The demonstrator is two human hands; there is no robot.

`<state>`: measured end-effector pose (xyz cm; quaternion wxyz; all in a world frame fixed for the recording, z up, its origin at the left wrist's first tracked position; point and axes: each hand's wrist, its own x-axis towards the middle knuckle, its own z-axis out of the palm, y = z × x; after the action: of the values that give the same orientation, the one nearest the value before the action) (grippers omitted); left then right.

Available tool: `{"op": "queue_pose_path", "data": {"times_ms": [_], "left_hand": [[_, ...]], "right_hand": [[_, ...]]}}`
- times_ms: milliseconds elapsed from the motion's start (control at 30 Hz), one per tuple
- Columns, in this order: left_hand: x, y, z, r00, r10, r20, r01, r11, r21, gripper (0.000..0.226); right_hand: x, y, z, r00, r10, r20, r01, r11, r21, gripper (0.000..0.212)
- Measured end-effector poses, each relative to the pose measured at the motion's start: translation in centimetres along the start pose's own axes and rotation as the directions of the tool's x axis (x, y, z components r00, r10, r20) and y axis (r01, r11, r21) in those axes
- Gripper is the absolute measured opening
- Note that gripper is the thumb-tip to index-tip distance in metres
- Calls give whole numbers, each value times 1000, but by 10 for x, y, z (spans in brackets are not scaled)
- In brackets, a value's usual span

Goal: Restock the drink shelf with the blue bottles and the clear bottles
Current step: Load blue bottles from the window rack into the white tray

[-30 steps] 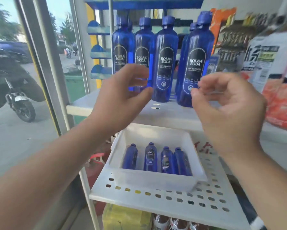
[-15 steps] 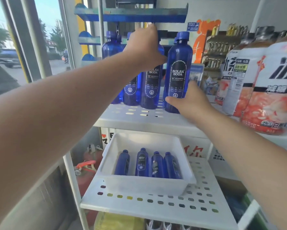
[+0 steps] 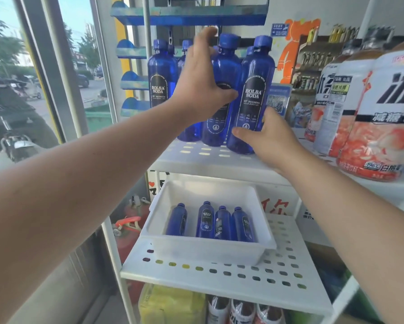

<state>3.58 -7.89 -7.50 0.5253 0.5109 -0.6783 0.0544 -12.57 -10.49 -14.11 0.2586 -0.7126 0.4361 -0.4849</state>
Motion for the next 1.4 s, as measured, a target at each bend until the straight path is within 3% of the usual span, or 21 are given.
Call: {"op": "queue_pose_path", "data": {"times_ms": [100,233,400,533,700,900,1033,1167,1400], "left_hand": [[-8,-4,-3,990,-112,-85,108,993,-51,84],[-13,-10,-9,977,-166,-137,144,977,-159,84],[-21,-3,-24,966,-193,-175,132,941,-310,84],[-46,20,-44,979,-129,-158,49,900,-432,66],[-90,32,-56,990,-76,-119,-9,807,-590,62],[-155,8,-48,959,-276,-71,167,746,-645,71],[-206,-13,-32,906,-422,-29,294,677,-675,70],[-245,-25,-17,841,-540,41,430,620,-656,51],[-280,-54,18,650,-742,165,633,409,-657,17]], "right_hand": [[-2,-1,1,998,-57,-14,58,998,4,50],[-6,-3,2,989,-144,-36,143,989,-20,51],[-13,-8,1,964,-263,-42,264,964,18,54],[-34,-16,0,941,-335,-55,337,941,37,60],[-83,-10,11,939,-333,-82,342,929,143,60],[-132,20,34,963,-263,52,254,957,143,67],[-169,50,52,969,-195,153,176,976,130,66],[-195,76,64,966,-135,220,123,990,68,55],[-216,112,77,933,36,358,-32,999,-17,56]]}}
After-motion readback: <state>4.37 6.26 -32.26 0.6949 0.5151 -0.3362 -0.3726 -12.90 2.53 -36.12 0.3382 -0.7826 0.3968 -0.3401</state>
